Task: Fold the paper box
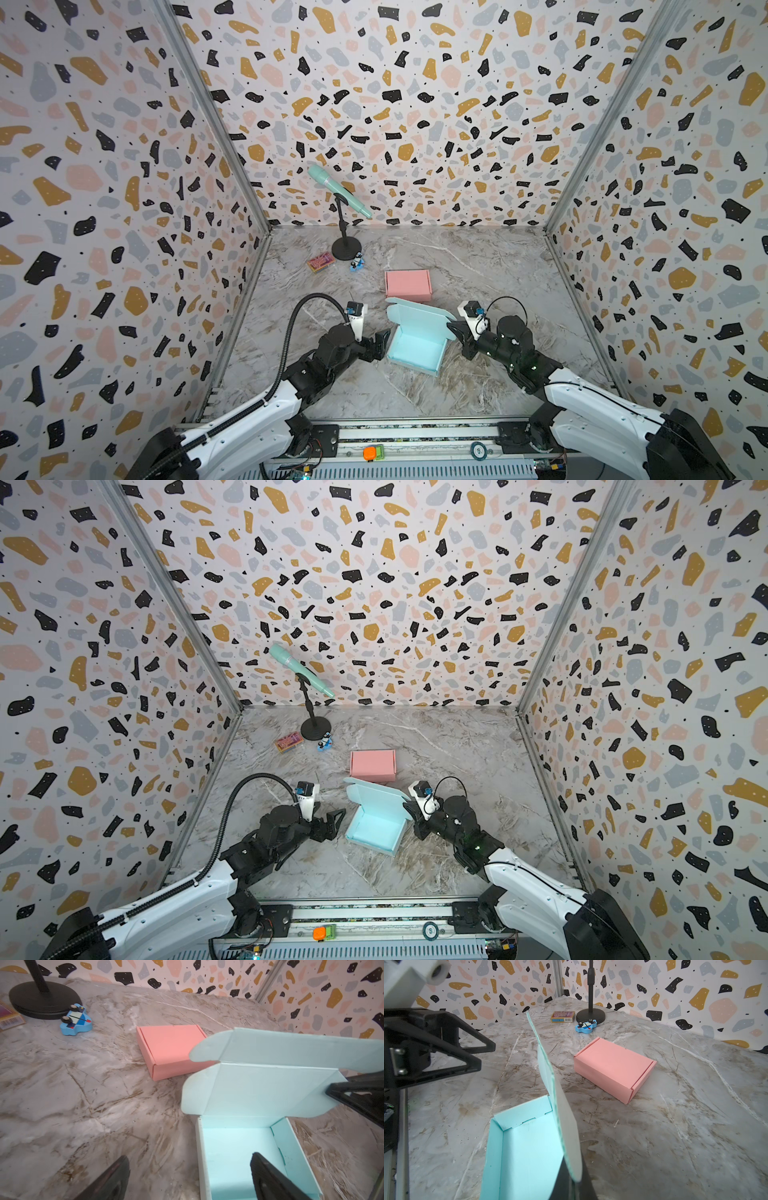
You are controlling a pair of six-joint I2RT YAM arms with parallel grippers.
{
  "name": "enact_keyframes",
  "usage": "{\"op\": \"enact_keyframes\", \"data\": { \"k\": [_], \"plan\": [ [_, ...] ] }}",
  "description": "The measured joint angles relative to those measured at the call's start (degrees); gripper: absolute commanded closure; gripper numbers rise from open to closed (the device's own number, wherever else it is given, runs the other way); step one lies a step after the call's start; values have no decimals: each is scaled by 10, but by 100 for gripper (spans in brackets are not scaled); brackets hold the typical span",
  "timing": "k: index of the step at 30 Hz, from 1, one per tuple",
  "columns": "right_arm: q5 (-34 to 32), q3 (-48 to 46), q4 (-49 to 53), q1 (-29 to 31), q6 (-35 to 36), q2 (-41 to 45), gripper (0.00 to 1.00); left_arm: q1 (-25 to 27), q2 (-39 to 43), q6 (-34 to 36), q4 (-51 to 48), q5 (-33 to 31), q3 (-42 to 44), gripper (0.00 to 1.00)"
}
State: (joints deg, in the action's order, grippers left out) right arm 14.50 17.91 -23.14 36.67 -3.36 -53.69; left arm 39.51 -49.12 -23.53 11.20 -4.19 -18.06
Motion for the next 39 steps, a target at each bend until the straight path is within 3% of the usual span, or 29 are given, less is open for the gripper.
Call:
{"op": "enact_keyframes", "data": {
  "k": [12,23,31,39],
  "plan": [
    [0,0,0,0,0,-6,100,-110,-159,37,205,186,5,8],
    [0,0,0,0,0,-6,100,-118,-255,92,231,271,-56,19],
    [0,0,0,0,0,-6,100,-119,-278,111,231,285,-63,50],
    [-3,0,4,-1,0,-7,100,-122,-295,122,226,287,-79,58]
  ]
}}
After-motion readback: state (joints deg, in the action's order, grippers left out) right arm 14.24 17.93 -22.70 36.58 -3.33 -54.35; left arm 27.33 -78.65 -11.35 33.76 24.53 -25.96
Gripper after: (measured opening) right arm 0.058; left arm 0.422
